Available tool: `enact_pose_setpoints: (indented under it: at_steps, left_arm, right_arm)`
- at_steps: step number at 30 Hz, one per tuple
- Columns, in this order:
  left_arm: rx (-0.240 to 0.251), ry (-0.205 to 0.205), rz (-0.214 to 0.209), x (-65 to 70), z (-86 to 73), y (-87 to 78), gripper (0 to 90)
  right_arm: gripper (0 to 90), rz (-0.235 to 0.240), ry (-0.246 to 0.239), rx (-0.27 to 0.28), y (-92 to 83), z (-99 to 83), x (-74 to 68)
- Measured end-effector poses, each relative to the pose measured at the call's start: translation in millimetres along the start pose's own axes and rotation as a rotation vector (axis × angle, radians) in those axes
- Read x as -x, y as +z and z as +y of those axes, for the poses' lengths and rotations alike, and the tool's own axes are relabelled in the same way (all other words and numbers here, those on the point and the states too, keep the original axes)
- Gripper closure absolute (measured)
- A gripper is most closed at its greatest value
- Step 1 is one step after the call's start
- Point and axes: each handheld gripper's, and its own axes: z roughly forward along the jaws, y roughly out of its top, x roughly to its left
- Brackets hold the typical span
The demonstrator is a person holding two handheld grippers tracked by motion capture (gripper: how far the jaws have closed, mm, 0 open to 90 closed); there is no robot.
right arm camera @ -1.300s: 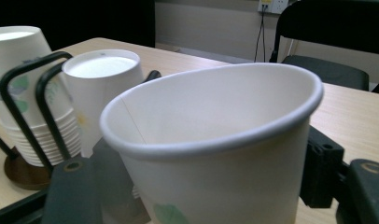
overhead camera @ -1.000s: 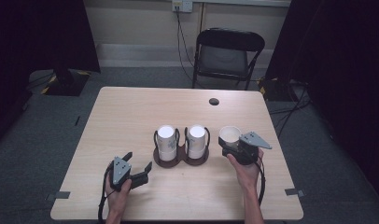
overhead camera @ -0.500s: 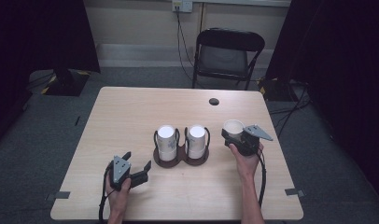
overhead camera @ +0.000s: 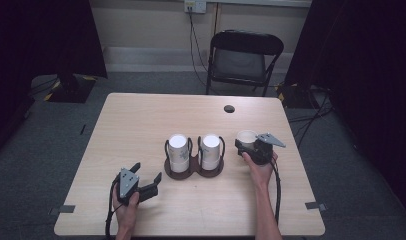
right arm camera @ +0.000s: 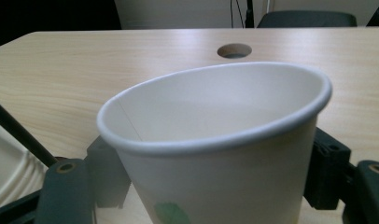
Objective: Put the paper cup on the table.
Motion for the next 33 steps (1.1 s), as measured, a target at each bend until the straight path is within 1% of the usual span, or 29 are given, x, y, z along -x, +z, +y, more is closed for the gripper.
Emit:
enact_pose_setpoints:
  at_steps: [3, 6, 7, 9, 10, 11, 14, 17, 21, 23, 28, 30, 32, 33]
  left_arm:
    - [0.003, 0.002, 0.001, 0.2, -0.1, -0.3, 17.8]
    - [0.002, -0.004, 0.008, 0.0, -0.1, -0.2, 17.7]
    - [0.002, -0.011, 0.010, -0.1, 0.0, 0.1, 17.7]
    - [0.002, -0.013, 0.011, -0.2, 0.0, 0.2, 17.6]
    - [0.001, -0.011, 0.010, 0.0, 0.0, 0.1, 17.6]
    - [0.001, -0.010, 0.009, 0.3, 0.0, 0.1, 17.5]
    - [0.001, -0.002, 0.015, 0.3, 0.0, -0.1, 17.4]
    - [0.006, -0.001, 0.013, 0.5, -0.2, -0.5, 17.4]
    - [0.007, 0.002, 0.012, 1.2, -0.3, -0.5, 17.5]
    - [0.006, 0.004, 0.014, 1.4, -0.3, -0.4, 17.4]
    - [0.008, 0.001, 0.012, 1.3, -0.3, -0.6, 17.4]
    - [0.007, 0.004, 0.012, 1.1, -0.3, -0.7, 17.5]
    - [0.007, 0.004, 0.012, 1.1, -0.4, -0.8, 17.4]
    - [0.009, 0.007, 0.010, 1.2, -0.4, -0.8, 17.4]
  right_arm:
    - [24.6, -0.002, 0.006, -0.007, 3.2, -2.0, 1.7]
    - [24.0, -0.015, 0.007, -0.004, 4.5, -1.8, 2.4]
    - [24.0, -0.015, 0.011, -0.003, 4.8, -2.3, 3.2]
    - [23.8, -0.008, 0.016, -0.018, 6.1, -4.0, 3.8]
    - [23.7, -0.018, -0.004, -0.028, 7.1, -4.9, 3.9]
    - [23.6, -0.020, -0.009, -0.031, 7.3, -5.3, 3.9]
    - [23.5, -0.012, -0.003, -0.035, 6.1, -5.9, 2.9]
    - [23.4, -0.010, -0.028, -0.051, 4.8, -6.1, 1.5]
    - [23.5, -0.005, -0.032, -0.063, 3.6, -6.7, 1.5]
    - [23.7, -0.011, -0.040, -0.074, 2.8, -7.6, 0.2]
    - [23.9, -0.002, -0.037, -0.074, 3.7, -8.0, -0.6]
    - [23.9, 0.000, -0.036, -0.083, 4.4, -8.9, -1.1]
    - [21.7, 0.001, -0.036, -0.092, 5.7, -10.0, -0.9]
    - [20.0, 0.008, -0.023, -0.097, 6.0, -10.3, 0.0]
